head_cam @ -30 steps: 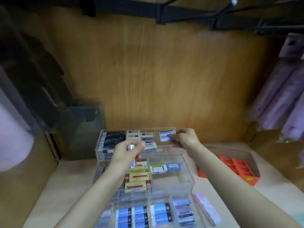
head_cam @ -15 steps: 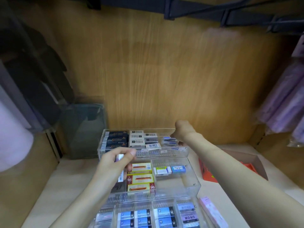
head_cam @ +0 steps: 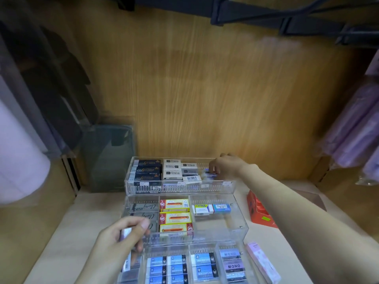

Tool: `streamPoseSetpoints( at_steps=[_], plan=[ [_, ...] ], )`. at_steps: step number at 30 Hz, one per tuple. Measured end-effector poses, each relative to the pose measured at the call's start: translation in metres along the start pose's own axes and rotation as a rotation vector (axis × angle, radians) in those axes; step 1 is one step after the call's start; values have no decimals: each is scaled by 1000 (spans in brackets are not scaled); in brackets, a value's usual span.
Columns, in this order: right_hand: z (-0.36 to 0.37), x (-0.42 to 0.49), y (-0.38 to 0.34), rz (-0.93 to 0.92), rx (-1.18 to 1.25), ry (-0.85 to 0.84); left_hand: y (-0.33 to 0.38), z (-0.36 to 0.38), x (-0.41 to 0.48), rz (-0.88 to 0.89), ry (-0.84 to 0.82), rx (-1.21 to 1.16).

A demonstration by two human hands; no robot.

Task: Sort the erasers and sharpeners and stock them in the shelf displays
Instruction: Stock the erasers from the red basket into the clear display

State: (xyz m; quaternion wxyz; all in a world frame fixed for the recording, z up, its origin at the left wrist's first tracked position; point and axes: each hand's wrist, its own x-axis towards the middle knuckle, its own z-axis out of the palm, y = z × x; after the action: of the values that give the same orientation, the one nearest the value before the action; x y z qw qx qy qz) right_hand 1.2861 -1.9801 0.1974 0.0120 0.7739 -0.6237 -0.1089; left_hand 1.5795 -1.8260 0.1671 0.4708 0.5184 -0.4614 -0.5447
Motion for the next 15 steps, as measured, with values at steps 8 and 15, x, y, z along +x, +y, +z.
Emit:
streamPoseSetpoints(
  at_steps=[8,15],
  plan=[
    [2,1,2,68,-117,56,-1,1,0,-12,22,-33],
    [5,5,-11,-66,134,81,6,-5,-6,-13,16,-37]
  ],
)
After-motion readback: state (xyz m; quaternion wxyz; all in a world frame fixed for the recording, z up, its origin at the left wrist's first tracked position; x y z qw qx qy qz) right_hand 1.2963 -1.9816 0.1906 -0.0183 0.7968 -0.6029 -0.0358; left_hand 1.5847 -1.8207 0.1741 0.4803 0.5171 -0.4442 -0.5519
